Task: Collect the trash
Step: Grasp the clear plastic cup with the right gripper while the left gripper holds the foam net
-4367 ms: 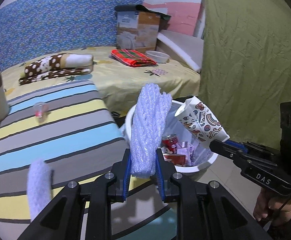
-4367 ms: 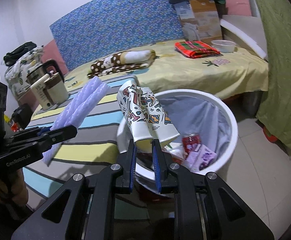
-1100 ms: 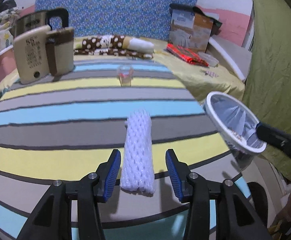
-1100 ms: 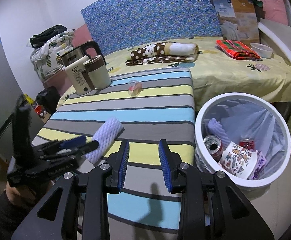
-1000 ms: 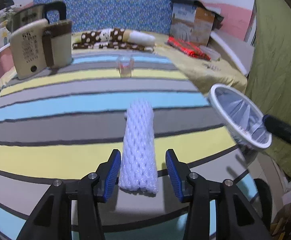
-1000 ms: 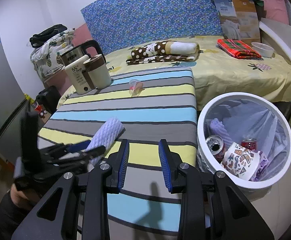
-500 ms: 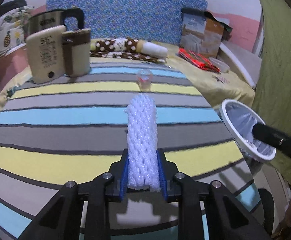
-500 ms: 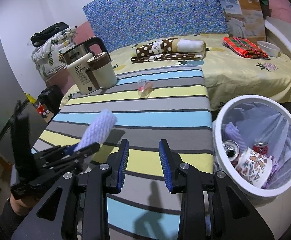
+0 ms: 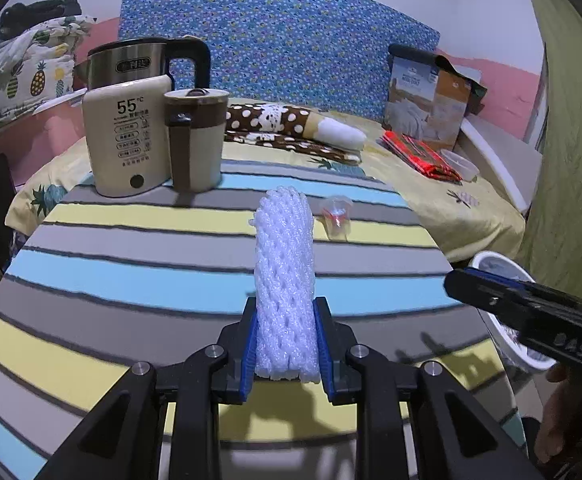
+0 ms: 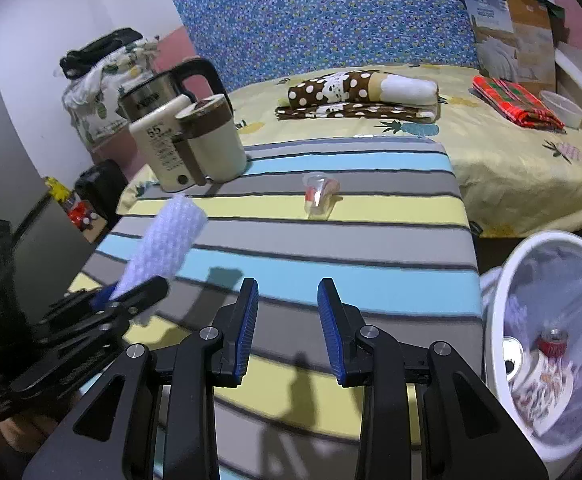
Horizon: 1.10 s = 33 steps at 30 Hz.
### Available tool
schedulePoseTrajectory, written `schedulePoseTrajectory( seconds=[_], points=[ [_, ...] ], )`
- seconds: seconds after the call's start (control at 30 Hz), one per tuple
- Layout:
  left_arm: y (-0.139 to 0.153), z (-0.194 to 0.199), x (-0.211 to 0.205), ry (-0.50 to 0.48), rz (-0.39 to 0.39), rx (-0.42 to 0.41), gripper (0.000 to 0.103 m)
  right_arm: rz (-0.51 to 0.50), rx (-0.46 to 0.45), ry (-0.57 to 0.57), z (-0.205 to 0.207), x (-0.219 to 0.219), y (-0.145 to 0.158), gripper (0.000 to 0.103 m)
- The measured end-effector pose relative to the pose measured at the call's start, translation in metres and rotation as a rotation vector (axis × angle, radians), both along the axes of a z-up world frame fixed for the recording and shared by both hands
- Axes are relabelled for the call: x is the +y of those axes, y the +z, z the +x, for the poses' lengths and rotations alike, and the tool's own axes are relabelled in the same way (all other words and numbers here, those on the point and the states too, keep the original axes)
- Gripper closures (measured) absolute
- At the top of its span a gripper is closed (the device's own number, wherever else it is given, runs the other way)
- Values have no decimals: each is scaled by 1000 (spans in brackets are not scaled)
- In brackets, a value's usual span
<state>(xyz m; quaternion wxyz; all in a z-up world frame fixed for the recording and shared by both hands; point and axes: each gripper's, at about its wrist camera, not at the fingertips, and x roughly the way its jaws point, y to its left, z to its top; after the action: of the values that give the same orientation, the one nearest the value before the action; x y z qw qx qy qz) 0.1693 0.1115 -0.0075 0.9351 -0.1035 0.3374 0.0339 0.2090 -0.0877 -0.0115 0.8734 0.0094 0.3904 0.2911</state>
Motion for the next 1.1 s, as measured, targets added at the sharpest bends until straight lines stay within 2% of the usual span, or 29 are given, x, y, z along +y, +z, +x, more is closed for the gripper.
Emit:
schedulePoseTrajectory(
  seconds=[0.3,0.57,0.8,1.1],
  points=[
    [0,36,32,26,-14,-7,77,-74,6,8,44,29,-13,70],
    [-15,42,59,64,-70,-2,77,-125,49,-2,88,54,-31,69],
    [-21,40,69,78,-89,-1,77,-165,51,-71,104,61,-36,69],
    [-26,42,72,75,-103,5,77,-181,46,-57,110,73,-37,69]
  ],
)
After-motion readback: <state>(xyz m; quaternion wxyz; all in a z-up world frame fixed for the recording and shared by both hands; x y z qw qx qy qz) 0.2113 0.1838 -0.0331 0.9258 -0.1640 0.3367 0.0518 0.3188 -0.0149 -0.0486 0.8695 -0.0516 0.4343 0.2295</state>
